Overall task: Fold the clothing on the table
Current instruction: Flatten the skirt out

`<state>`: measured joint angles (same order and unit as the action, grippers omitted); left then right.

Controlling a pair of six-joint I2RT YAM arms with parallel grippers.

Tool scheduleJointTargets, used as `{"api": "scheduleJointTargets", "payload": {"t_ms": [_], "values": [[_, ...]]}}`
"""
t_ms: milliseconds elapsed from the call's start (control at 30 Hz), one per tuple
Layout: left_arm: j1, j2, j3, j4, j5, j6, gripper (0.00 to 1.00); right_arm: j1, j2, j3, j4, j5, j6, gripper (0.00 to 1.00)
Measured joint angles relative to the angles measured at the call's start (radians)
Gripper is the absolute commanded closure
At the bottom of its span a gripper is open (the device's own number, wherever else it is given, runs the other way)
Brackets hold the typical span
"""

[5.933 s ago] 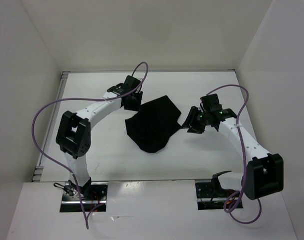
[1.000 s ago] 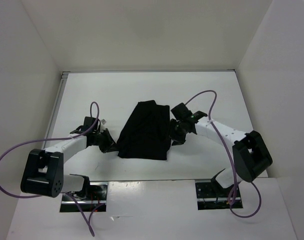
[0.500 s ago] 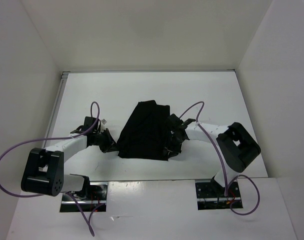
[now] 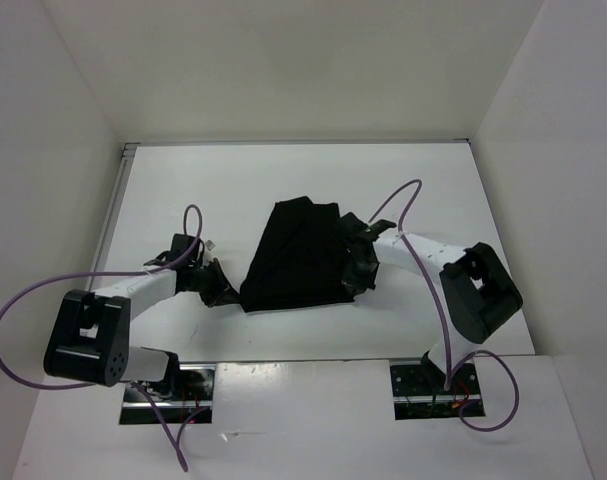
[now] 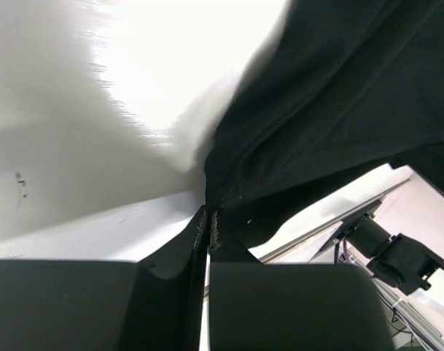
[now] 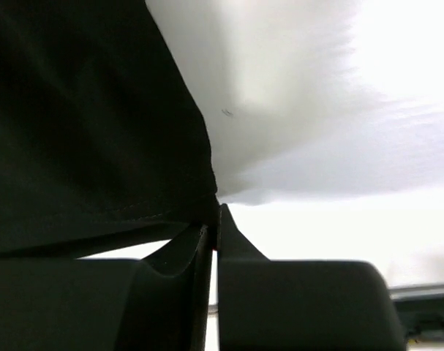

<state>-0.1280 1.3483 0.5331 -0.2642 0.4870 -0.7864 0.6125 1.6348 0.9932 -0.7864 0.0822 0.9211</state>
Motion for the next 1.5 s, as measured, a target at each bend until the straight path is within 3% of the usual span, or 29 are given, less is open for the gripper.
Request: {"api": "scheduleJointTargets", "payload": {"t_ms": [133,200,267,333,533,800,1033,1500], "values": [[-0.006,0.029,0.0,0.024,0.014,-0.001,1.0,-0.008,-0.039,-0.003,-0.028,0.006,-0.019,0.7],[-0.006,0.067,-0.001,0.039,0.017,0.003,0.86,-0.013,-0.057,-0.017,-0.029,-0.002,-0.037,0.6],[-0.012,0.104,-0.003,0.06,0.048,0.002,0.68,-0.016,-0.068,-0.034,-0.029,-0.025,-0.048,0.57],[-0.029,0.115,-0.008,0.081,0.093,-0.002,0.59,-0.017,-0.082,-0.046,-0.028,-0.046,-0.055,0.57],[-0.074,0.065,-0.034,0.077,0.11,-0.002,0.54,-0.017,-0.169,-0.053,-0.021,-0.077,-0.05,0.57],[-0.081,-0.08,-0.042,-0.012,0.021,-0.002,0.54,-0.024,-0.173,-0.104,0.023,-0.095,-0.03,0.57],[-0.083,-0.08,-0.043,-0.029,-0.024,-0.005,0.54,-0.024,-0.148,-0.104,0.044,-0.098,-0.025,0.57],[-0.083,-0.046,-0.079,0.09,-0.015,-0.056,0.54,-0.025,-0.148,-0.119,0.06,-0.106,-0.02,0.58]]}}
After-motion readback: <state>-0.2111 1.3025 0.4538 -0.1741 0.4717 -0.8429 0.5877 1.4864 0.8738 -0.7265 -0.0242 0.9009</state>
